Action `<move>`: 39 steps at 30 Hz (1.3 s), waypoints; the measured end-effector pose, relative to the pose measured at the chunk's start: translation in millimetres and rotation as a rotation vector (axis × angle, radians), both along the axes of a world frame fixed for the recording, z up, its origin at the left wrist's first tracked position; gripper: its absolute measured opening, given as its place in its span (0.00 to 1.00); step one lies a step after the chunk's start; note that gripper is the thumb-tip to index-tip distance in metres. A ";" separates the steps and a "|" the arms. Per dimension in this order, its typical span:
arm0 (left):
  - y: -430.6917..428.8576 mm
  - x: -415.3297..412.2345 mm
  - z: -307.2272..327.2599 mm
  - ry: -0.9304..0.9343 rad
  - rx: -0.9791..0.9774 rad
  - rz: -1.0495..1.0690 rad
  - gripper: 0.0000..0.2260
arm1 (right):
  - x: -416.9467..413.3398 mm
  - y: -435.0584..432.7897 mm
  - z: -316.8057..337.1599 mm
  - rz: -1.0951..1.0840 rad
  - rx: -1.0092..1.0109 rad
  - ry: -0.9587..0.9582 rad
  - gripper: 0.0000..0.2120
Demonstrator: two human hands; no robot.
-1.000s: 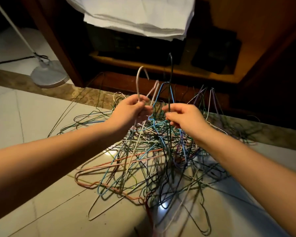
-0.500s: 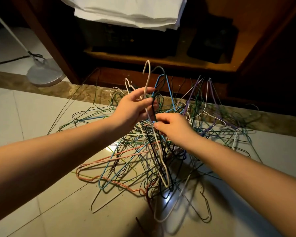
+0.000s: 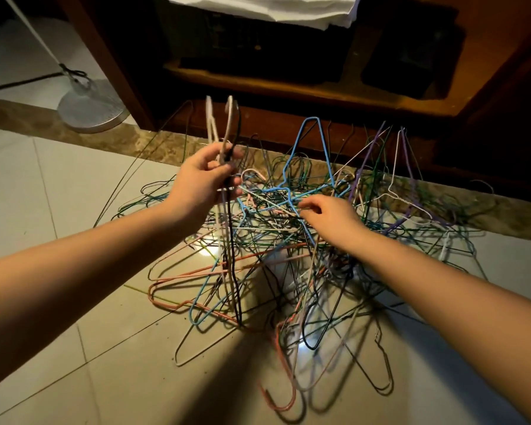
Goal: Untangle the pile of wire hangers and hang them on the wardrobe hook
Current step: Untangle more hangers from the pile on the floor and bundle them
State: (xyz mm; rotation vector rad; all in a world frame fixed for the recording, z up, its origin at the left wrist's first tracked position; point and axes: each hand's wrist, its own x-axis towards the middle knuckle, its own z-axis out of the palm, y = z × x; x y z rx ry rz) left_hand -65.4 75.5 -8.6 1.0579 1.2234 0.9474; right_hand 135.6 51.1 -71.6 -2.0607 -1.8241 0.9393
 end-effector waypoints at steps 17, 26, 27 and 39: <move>7.7 -60.5 -48.3 0.107 -0.157 0.086 0.12 | -13.7 17.1 -56.4 0.074 -0.124 -0.473 0.17; 8.1 -63.7 -56.7 0.230 -0.108 0.118 0.10 | -3.2 13.4 -59.1 0.090 -0.050 -0.348 0.16; 8.1 -64.9 -57.7 0.254 -0.083 0.135 0.11 | -2.0 10.7 -58.3 0.103 -0.017 -0.352 0.16; -0.7 -25.5 -79.3 0.475 0.110 0.058 0.09 | 24.7 -14.7 -56.9 0.322 0.062 -0.515 0.15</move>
